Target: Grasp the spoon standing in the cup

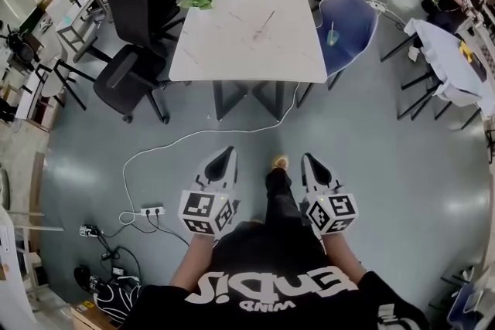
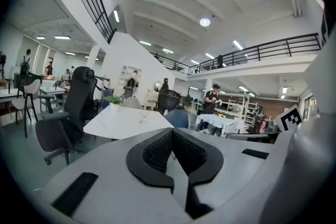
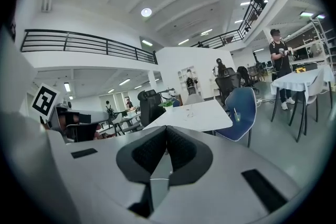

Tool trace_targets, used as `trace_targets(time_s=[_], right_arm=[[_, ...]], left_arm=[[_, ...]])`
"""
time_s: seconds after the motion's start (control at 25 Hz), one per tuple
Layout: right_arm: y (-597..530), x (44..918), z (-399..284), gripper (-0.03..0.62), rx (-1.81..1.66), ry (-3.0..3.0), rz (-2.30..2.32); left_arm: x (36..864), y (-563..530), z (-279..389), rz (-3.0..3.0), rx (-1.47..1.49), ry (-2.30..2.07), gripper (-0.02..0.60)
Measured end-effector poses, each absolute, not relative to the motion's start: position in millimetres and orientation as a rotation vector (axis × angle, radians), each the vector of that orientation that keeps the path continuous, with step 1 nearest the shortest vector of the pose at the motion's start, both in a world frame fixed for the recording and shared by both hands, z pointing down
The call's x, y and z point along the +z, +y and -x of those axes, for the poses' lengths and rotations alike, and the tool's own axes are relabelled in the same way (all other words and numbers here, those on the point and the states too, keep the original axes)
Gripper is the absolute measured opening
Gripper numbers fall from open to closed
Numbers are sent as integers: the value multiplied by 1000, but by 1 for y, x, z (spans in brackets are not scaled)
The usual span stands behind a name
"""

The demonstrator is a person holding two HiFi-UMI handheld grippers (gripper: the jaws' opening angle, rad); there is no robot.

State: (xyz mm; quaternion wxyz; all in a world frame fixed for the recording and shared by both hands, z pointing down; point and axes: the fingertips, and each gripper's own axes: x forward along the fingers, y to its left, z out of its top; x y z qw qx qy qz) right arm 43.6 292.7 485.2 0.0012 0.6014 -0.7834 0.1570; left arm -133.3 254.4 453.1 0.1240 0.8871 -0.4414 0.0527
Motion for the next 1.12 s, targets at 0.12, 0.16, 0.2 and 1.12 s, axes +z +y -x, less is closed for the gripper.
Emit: trace_targets(time_s=[0.12, 0.16, 0.2, 1.12], right_arm=[[275, 486, -44, 12, 494, -2460, -1896], [269, 487, -46, 12, 493, -2457, -1899], [263, 487, -47, 12, 492, -2453, -1903], [58, 473, -98, 12, 471, -2493, -1810]], left_arm=[[455, 238, 134, -2585, 158, -1289, 14], [455, 232, 134, -2584, 160, -1291, 14], [455, 227, 133, -2583, 161, -1292, 14], [441, 34, 88, -2523, 158, -1362, 14]])
